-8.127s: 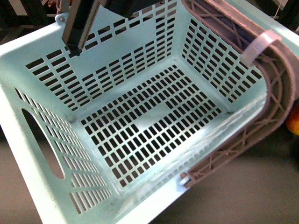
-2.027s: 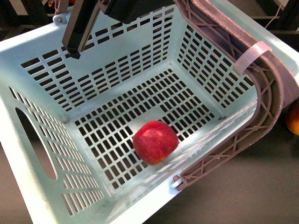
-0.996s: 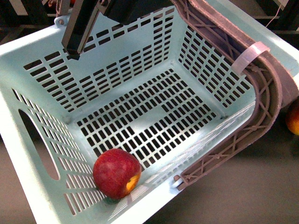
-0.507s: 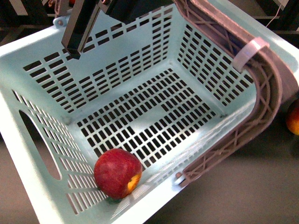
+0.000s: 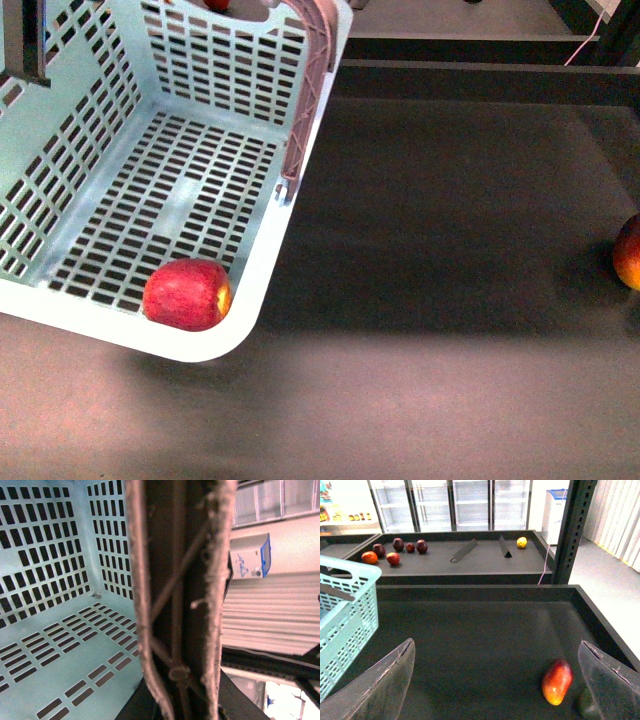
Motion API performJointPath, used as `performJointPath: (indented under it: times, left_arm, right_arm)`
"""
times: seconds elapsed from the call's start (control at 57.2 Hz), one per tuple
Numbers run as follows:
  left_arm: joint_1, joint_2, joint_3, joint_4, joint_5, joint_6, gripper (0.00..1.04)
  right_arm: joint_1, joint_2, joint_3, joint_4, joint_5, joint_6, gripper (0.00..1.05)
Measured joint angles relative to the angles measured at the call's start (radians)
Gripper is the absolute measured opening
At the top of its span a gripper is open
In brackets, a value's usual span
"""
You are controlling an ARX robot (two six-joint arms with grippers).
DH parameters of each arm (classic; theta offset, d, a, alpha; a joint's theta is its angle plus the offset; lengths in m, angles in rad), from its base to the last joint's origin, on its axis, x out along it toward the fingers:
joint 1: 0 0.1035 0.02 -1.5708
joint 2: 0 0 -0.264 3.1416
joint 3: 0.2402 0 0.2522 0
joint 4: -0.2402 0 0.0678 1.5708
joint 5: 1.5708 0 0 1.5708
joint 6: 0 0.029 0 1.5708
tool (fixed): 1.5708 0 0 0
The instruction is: Pick apple with right arm and hold basket with left
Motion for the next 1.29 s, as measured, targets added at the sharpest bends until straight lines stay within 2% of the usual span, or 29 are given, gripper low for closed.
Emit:
performJointPath:
  times: [0.315, 0.577, 0.682, 0.821, 1.031, 1.171, 1.189, 1.223, 1.258, 1.276, 1.293]
  left_arm:
    - [0.117, 0.138, 0.0, 0.029, 0.056, -0.082, 0.07]
    - [0.14, 0.159, -0.02, 0.008, 0.095, -0.06, 0.07]
    - [0.138, 0.153, -0.031, -0.011, 0.101, -0.066, 0.28]
    - [0.119, 0.089, -0.074, -0.057, 0.077, -0.093, 0.63]
    - [0.075, -0.096, -0.136, -0.146, -0.024, -0.127, 0.98]
    - [0.066, -0.139, -0.143, -0.148, -0.032, -0.128, 0.98]
    - [0.066, -0.132, -0.161, -0.095, -0.04, -0.087, 0.96]
    - [0.074, -0.119, -0.252, 0.166, -0.042, 0.106, 0.87]
    - [0.088, -0.122, -0.378, 0.442, -0.027, 0.437, 0.76]
    - [0.093, -0.127, -0.414, 0.516, -0.021, 0.517, 0.72]
    - [0.102, -0.143, -0.46, 0.609, -0.016, 0.695, 0.67]
  right_arm:
    - [0.0, 0.0, 0.0, 0.0, 0.0, 0.0, 0.96]
    - [0.0, 0.0, 0.0, 0.0, 0.0, 0.0, 0.96]
    - [0.0, 0.0, 0.0, 0.0, 0.0, 0.0, 0.96]
    - [0.0, 0.0, 0.0, 0.0, 0.0, 0.0, 0.96]
    - [0.0, 0.0, 0.0, 0.0, 0.0, 0.0, 0.96]
    - [0.0, 0.0, 0.0, 0.0, 0.0, 0.0, 0.96]
    - [0.0, 0.0, 0.0, 0.0, 0.0, 0.0, 0.96]
    - [0.0, 0.0, 0.0, 0.0, 0.0, 0.0, 0.96]
    - [0.0, 0.0, 0.0, 0.0, 0.0, 0.0, 0.96]
    - [0.0, 0.0, 0.0, 0.0, 0.0, 0.0, 0.96]
    - [0.0, 0.0, 0.0, 0.0, 0.0, 0.0, 0.96]
